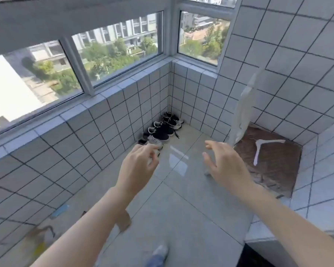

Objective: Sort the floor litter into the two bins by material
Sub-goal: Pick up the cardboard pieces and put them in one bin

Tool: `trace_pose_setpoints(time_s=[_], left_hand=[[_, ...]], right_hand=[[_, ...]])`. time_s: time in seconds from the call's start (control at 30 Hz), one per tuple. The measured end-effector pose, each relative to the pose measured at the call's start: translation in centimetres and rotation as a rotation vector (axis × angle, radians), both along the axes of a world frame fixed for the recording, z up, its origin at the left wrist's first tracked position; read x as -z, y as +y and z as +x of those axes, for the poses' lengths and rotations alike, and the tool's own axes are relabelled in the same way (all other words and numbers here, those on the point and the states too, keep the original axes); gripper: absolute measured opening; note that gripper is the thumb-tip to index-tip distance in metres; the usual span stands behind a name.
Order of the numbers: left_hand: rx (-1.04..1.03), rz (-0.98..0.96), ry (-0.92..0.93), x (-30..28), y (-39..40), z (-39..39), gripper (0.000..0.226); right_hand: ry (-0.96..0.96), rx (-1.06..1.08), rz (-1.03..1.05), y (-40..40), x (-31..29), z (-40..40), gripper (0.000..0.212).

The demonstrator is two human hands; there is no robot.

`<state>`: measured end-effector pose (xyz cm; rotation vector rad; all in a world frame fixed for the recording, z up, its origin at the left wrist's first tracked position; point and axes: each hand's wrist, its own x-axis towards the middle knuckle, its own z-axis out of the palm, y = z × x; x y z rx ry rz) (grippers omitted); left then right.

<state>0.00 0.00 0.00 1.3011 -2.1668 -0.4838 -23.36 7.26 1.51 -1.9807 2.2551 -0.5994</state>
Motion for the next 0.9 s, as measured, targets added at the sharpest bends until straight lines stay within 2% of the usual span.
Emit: trace_pose_setpoints(time_s=[0.17,0.37,0.47,0.63,0.9], left_hand=[[-0.192,0.127,-0.009,4.4,7.2,6.1,0.021],[-0.425,0.257,-0.003,8.6,15.1,13.4,0.018],[-0.543,0.331,0.011,10.0,17.9,16.7,0.019],[-0.757,0.405,0.096,11.9,20.6,21.9,0.016],[-0.944,0.481,0.167,14.0,22.6,29.7,0.017]], right_hand=[[-0.071,-0.152,0.132,2.8,4.1,6.0,0.047],[-0.077,-0.378,0.242,5.2,8.1,13.4,0.063],[-0.062,-0.475,0.283,5.6,9.7,16.6,0.044],[-0.048,-0.642,0.335,5.7,11.1,22.4,0.033],[0.048,-0.835,0.420,4.8,13.3,32.1,0.035]])
